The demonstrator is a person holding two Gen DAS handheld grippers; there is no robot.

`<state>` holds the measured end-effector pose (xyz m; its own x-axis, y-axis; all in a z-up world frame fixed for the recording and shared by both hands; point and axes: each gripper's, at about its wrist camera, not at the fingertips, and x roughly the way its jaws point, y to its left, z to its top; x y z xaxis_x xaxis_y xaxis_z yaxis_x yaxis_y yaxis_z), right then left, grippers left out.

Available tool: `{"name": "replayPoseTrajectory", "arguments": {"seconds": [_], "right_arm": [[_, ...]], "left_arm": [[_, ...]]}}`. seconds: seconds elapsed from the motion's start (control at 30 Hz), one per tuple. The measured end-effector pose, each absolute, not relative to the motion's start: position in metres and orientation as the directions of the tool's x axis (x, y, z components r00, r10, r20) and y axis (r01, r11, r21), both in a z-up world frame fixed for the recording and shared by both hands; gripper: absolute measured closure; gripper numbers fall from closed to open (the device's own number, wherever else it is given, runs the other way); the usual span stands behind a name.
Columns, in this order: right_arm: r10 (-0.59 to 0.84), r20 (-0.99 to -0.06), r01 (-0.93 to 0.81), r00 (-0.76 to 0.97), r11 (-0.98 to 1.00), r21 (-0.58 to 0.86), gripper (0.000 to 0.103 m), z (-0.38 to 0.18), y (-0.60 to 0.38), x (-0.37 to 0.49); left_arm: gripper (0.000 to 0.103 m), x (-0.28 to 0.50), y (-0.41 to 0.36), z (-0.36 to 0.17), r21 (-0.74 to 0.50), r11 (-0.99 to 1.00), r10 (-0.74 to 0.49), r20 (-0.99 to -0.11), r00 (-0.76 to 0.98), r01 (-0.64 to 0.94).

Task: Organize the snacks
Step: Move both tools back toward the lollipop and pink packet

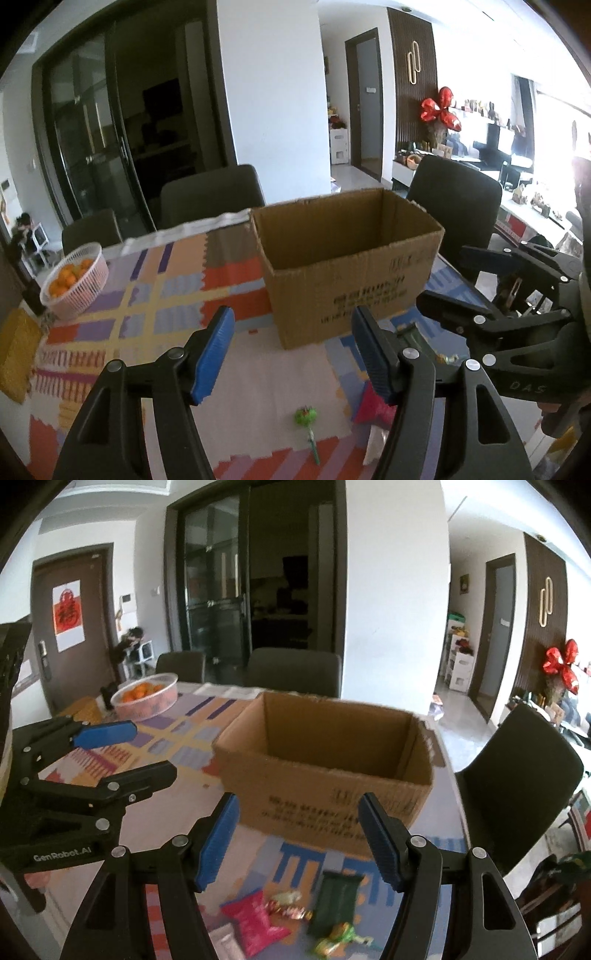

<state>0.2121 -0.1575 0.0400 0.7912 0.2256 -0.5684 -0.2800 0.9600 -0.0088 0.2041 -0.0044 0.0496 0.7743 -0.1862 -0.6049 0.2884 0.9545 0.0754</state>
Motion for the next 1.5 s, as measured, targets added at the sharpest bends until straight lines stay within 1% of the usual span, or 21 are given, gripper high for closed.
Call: {"name": "replayPoseTrajectory", "arguments": {"seconds": [0.17, 0.4, 0.57, 0.73, 0.93, 1.23, 1.5], "right_arm": [[0.235, -0.609, -0.309, 0.758, 0.951, -0.018, 0.035, 0.023, -0.148, 0.202], [0.244, -0.671, -0.345, 0.700, 0.938, -0.018, 0.035, -0.005, -0.135, 0.191], [0.253, -0.719, -0.356, 0.648, 0.935, 0.008, 0.035, -0.026, -0.131, 0.191], [0.239, -0.773, -0.359, 0.587, 0.933, 0.017, 0.035, -0.051, -0.129, 0.197], [0.219, -0.819, -0.363, 0.530, 0.932, 0.015, 0.035, -0.074, -0.129, 0.203], [0.203, -0.852, -0.388, 0.482, 0.922, 0.000, 0.036, -0.094, -0.124, 0.209], [0.206, -0.869, -0.390, 0.450, 0.920, 0.016, 0.042, -0.105, -0.122, 0.216]], "left_arm": [[0.038, 0.189, 0.004, 0.032, 0.086, 0.955, -0.167, -0.630, 0.758, 0.282], [0.038, 0.182, 0.016, 0.004, 0.052, 0.961, -0.164, -0.684, 0.710, 0.272], [0.038, 0.181, 0.017, -0.018, 0.041, 0.959, -0.164, -0.729, 0.665, 0.281], [0.038, 0.184, 0.017, -0.043, 0.046, 0.957, -0.146, -0.774, 0.615, 0.285], [0.038, 0.190, 0.015, -0.063, 0.047, 0.954, -0.140, -0.803, 0.579, 0.296], [0.038, 0.207, 0.013, -0.084, 0.040, 0.952, -0.136, -0.833, 0.536, 0.303], [0.038, 0.227, 0.005, -0.099, 0.045, 0.948, -0.128, -0.852, 0.507, 0.315]]}}
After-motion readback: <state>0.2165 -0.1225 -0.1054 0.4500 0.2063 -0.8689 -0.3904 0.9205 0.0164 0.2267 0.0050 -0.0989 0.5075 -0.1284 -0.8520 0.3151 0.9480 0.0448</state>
